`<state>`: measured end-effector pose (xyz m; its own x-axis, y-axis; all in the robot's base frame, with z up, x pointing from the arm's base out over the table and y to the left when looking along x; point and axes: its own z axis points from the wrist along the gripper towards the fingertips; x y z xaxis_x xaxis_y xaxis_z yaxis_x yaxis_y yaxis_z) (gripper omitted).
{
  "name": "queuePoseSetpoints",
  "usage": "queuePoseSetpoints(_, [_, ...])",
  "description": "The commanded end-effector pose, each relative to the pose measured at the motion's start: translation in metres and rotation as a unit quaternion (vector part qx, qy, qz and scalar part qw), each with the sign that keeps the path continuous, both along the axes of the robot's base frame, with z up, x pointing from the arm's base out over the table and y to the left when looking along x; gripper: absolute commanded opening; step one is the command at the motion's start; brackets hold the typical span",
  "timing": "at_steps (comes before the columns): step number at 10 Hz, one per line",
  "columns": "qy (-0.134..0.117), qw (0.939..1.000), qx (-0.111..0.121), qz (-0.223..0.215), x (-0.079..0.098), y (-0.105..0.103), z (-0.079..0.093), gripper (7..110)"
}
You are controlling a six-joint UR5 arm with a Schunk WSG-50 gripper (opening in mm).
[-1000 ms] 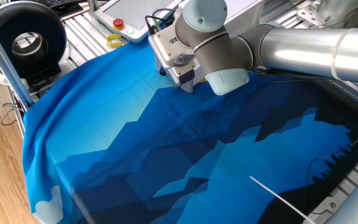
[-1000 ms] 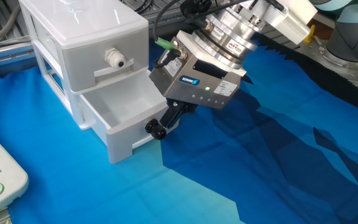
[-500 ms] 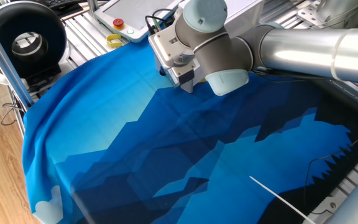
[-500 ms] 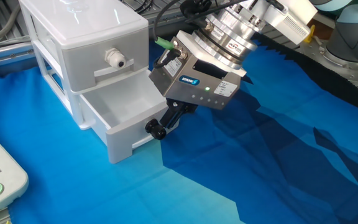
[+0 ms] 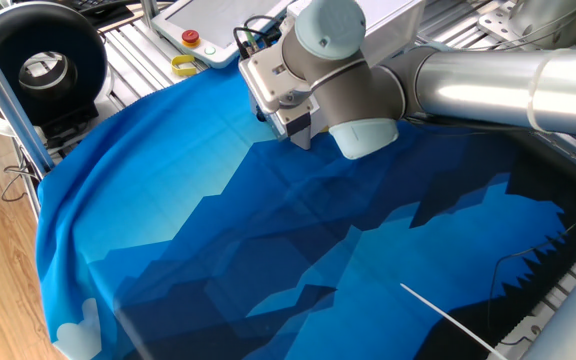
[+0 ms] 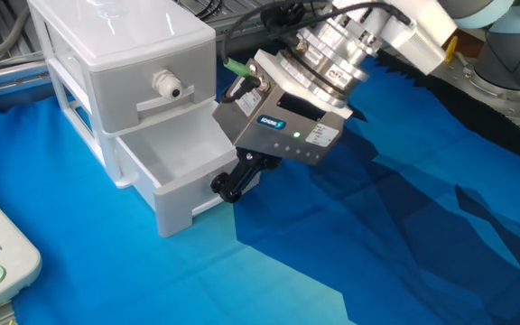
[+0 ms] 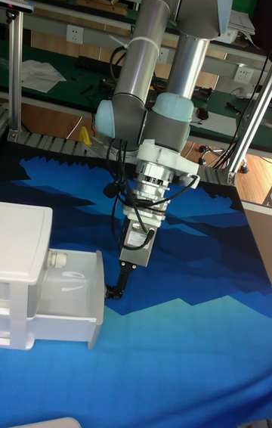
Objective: Grasp the handle and close the drawer
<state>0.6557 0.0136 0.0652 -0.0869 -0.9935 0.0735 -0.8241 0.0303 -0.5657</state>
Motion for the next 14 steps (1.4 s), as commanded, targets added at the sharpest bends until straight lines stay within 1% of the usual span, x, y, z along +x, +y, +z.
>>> queuePoseSetpoints(1, [0.016, 0.9998, 0.007, 0.008, -0.007, 0.004, -0.008, 7])
queuePoseSetpoints(2, [0.022, 0.9997, 0.004, 0.007, -0.009, 0.002, -0.005, 7])
queuePoseSetpoints(3, [0.022, 0.9997, 0.0, 0.007, -0.009, 0.0, -0.005, 7])
queuePoseSetpoints(4, [0.017, 0.9998, -0.007, 0.01, -0.006, -0.002, -0.005, 7])
queuePoseSetpoints(5, [0.013, 0.9997, -0.02, 0.01, -0.005, -0.007, -0.003, 7])
queuePoseSetpoints(6, [0.02, 0.9993, -0.026, 0.019, -0.007, -0.007, -0.004, 7])
queuePoseSetpoints(7, [0.025, 0.999, -0.031, 0.019, -0.008, -0.007, -0.002, 44])
queuePoseSetpoints(8, [0.025, 0.9989, -0.036, 0.019, -0.007, -0.008, 0.002, 44])
queuePoseSetpoints(9, [0.025, 0.9991, -0.029, 0.019, -0.007, -0.006, 0.001, 44])
queuePoseSetpoints(10, [0.022, 0.9991, -0.029, 0.019, -0.006, -0.007, 0.0, 44])
queuePoseSetpoints(13, [0.015, 0.9996, -0.018, 0.019, -0.003, -0.007, -0.01, 44])
queuePoseSetpoints(14, [0.014, 0.9995, -0.02, 0.019, -0.002, -0.009, -0.009, 44])
